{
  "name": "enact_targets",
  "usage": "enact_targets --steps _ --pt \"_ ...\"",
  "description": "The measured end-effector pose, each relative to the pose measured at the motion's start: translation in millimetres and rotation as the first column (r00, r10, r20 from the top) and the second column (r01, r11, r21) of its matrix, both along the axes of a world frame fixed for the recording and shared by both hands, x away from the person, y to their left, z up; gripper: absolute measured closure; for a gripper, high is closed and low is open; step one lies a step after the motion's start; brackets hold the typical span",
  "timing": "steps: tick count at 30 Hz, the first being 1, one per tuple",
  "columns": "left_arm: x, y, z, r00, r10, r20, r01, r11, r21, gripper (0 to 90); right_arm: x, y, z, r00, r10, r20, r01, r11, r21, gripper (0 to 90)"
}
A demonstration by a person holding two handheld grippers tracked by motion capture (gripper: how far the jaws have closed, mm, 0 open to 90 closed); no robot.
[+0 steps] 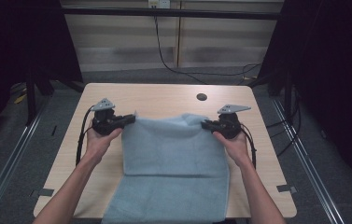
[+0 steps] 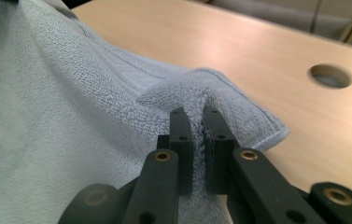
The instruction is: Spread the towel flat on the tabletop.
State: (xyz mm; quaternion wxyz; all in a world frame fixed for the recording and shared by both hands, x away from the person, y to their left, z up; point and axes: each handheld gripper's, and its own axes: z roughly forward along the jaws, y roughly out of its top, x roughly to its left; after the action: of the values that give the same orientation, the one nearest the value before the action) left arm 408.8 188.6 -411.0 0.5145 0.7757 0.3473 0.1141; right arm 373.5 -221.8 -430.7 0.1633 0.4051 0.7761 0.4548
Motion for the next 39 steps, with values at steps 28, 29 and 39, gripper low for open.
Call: enact_targets --steps 28,29,39 --pt "-50.3 -26.5 -93.9 0.9874 -0.122 -0.101 0.145 0.9542 0.262 69.0 -36.4 -7.6 -54.4 0.9884 -0.039 -0.147 0.025 0.9955 -0.092 52.9" --pt "-54.9 -22.4 -94.2 0.9874 -0.118 -0.105 0.142 0.9565 0.255 69.0 -39.2 -7.0 -56.3 0.9884 -0.033 -0.148 0.020 0.9959 -0.089 52.8" --pt "-123.4 24.5 -90.8 0.9802 -0.115 -0.161 0.148 0.9663 0.211 63.7 -68.9 -0.4 -62.0 0.9892 0.014 -0.146 -0.029 0.9947 -0.099 49.5"
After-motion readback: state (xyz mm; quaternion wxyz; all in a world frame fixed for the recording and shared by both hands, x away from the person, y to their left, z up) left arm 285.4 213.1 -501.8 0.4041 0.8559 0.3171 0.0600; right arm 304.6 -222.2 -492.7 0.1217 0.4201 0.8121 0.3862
